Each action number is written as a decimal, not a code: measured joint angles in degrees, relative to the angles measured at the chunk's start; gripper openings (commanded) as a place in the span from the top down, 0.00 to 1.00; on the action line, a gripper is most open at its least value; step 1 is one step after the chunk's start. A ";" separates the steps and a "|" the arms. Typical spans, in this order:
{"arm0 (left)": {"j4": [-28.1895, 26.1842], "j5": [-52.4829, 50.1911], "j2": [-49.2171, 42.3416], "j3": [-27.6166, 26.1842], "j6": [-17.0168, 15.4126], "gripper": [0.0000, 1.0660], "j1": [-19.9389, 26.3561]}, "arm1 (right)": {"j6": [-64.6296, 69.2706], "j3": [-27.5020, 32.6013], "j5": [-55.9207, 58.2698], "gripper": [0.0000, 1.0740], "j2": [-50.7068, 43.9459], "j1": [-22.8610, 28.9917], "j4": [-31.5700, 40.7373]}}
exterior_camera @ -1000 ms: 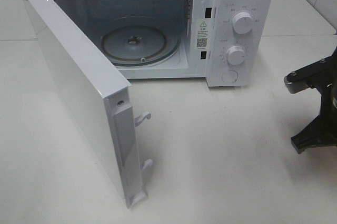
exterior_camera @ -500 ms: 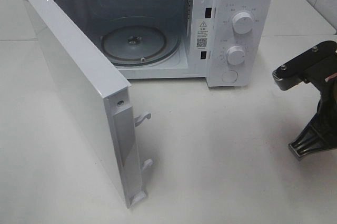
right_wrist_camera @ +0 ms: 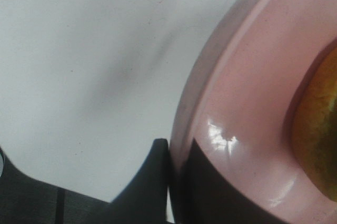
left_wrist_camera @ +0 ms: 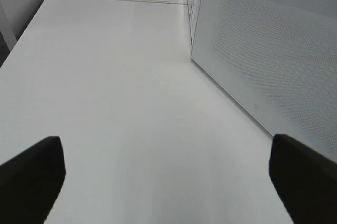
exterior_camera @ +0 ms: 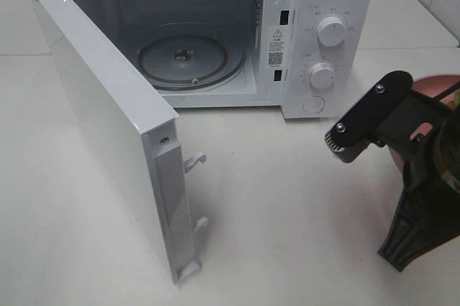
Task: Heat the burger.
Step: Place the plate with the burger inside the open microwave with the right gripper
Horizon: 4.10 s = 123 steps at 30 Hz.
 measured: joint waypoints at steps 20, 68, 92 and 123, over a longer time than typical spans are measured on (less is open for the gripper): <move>0.00 0.00 0.00 0.00 0.00 0.08 0.00 | -20.91 0.00 -3.21 1.00 -0.06 5.27 -1.32; 0.00 0.00 0.00 0.00 0.00 0.08 0.00 | -84.68 0.29 -37.41 0.99 0.00 -12.49 8.77; 0.00 0.00 0.00 0.00 0.00 0.08 0.00 | -113.79 0.69 -41.54 1.00 4.01 -18.91 31.28; 0.00 0.00 0.00 0.00 0.00 0.08 0.00 | -116.77 -15.41 -44.81 1.00 21.49 -16.96 31.40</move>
